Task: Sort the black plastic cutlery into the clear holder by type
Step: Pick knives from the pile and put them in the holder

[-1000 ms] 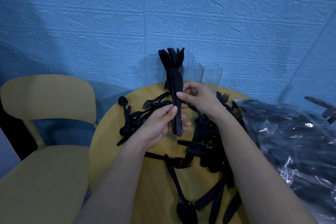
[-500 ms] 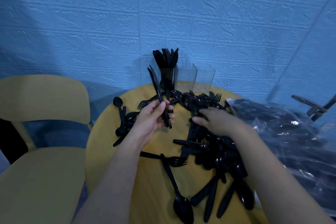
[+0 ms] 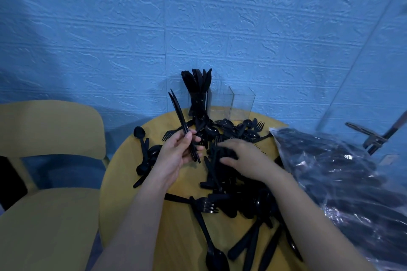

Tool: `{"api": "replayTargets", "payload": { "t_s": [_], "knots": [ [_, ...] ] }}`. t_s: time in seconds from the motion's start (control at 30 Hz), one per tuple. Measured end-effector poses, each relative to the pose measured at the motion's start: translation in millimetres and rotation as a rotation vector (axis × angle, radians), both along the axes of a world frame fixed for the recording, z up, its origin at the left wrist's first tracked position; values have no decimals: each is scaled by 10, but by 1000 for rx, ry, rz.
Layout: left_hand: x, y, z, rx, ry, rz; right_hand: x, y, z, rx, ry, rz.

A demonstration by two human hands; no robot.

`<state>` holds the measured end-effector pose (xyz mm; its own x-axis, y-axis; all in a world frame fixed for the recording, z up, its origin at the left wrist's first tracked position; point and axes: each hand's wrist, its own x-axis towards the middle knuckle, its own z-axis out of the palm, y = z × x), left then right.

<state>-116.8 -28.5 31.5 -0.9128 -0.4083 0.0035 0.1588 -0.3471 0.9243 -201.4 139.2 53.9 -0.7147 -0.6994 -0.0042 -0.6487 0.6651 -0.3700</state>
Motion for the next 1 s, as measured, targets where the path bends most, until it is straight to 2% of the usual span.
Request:
{"api": "replayTargets", "payload": {
  "t_s": [0.1,0.2,0.27,0.4,0.5,0.73,0.83,0.9,1.0],
  "knots": [
    [-19,2,-1,7,9,4,-77,87,60,28,69,115],
    [-36,7,-14,-6,7,5,-89,63,48,231,75,277],
    [-38,1,-21,-18,6,0,-146,113,90,305,165,236],
    [-35,1,-24,-23,2,-1,-208,226,189,360,228,193],
    [-32,14,-18,-24,-3,-2,-196,179,174,360,275,205],
    [-21,22,-11,-40,6,-3,-139,-55,109,313,140,336],
    [-22,24,-16,-41,7,-4,-126,-108,129,377,207,357],
    [-22,13,-25,-42,14,-7,-114,-95,156,306,260,382],
    [-37,9,-33,-41,16,-2,-112,-53,207,213,240,453]
  ]
}}
